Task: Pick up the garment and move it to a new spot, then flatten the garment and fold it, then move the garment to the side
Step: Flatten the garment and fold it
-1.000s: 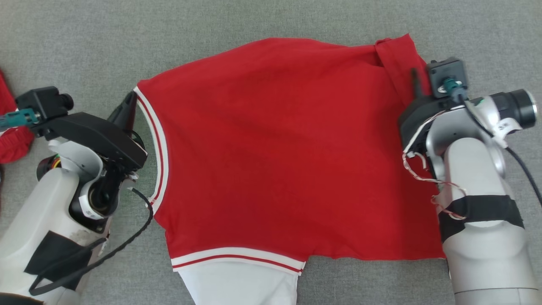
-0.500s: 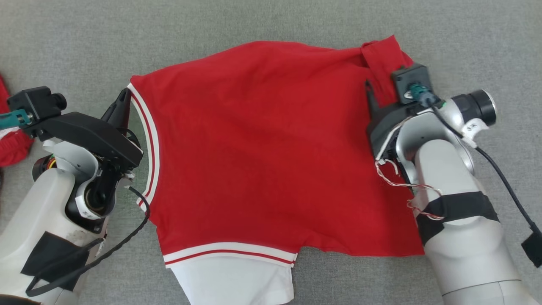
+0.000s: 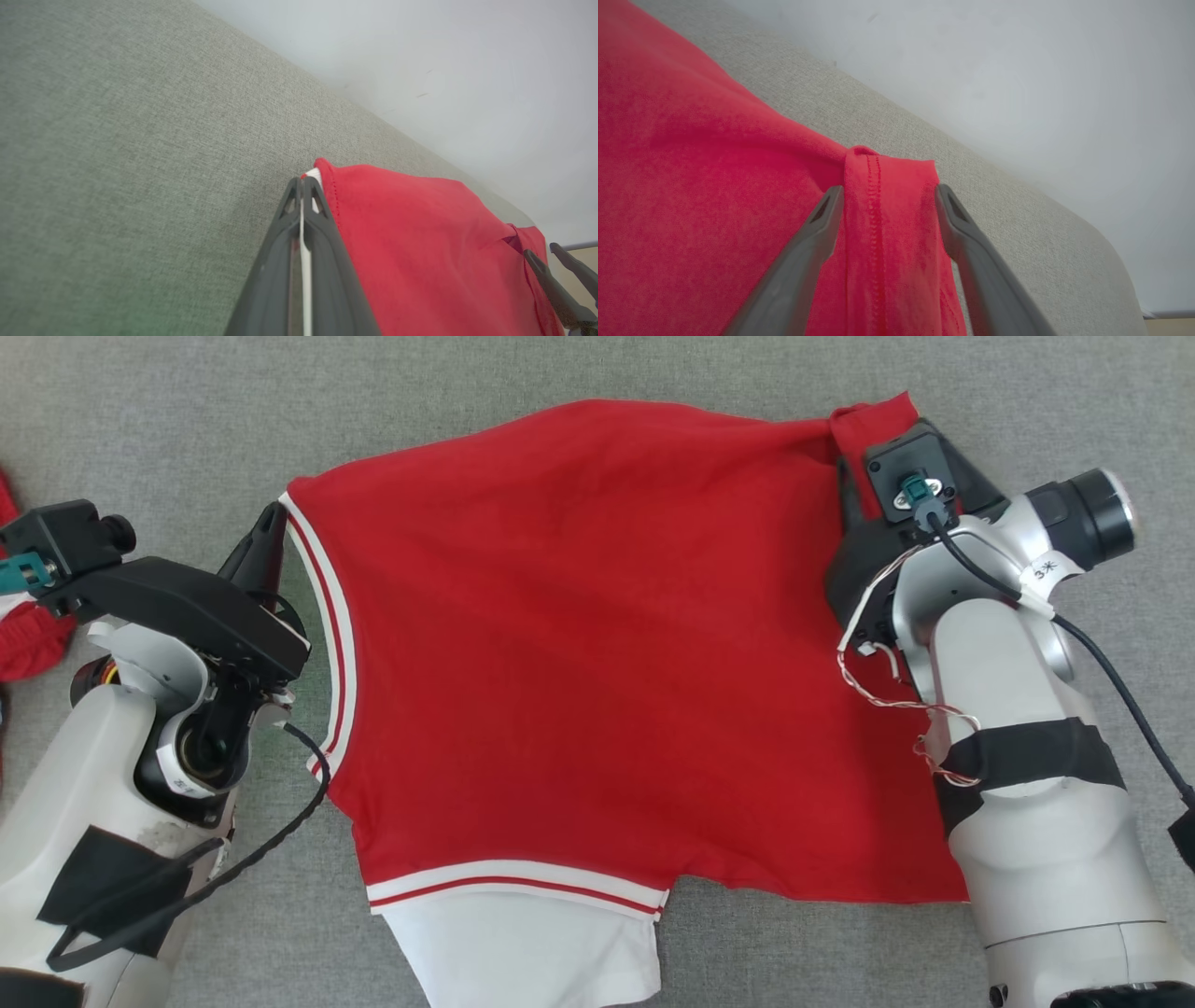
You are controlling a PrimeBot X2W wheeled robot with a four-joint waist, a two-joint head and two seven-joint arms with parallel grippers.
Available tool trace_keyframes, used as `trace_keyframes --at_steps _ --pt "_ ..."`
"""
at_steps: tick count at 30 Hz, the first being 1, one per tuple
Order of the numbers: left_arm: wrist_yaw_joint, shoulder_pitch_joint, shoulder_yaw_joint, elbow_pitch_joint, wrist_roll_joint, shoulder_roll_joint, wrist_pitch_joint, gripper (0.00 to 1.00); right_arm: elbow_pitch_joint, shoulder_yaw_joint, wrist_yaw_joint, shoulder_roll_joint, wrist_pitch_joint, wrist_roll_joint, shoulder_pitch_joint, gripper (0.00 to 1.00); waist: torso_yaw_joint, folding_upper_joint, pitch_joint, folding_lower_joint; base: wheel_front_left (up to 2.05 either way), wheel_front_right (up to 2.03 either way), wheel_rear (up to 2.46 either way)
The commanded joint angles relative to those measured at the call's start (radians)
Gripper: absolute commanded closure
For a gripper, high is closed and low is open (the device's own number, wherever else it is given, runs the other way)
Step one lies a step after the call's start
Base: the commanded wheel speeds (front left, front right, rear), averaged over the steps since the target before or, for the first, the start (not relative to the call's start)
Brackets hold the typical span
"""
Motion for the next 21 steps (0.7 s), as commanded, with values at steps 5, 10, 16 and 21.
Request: trace_keyframes --at_steps 5,10,16,21 --pt "-0.003 -0.016 0.002 0.005 -0.006 -0.003 -0.005 1.0 -0.012 -0.041 0.001 0.001 -0.01 -0.056 -0.01 0.25 0.003 0.0 0.008 0.0 0.0 0.0 0.0" --pt "-0.008 -0.013 0.007 0.012 -0.011 -0.004 -0.013 1.0 0.011 -0.056 0.001 0.001 -0.023 -0.075 -0.023 0.43 0.002 0.0 0.014 0.0 0.0 0.0 0.0" --pt "-0.012 -0.005 0.007 0.015 -0.011 -0.001 -0.014 1.0 0.074 0.003 0.001 0.001 -0.077 -0.005 -0.045 0.0 0.005 0.0 0.019 0.0 0.0 0.0 0.0" --pt "-0.01 -0.009 0.005 0.01 -0.012 -0.005 -0.012 1.0 0.079 0.019 0.001 0.001 -0.066 -0.072 -0.056 0.0 0.006 0.0 0.024 0.0 0.0 0.0 0.0"
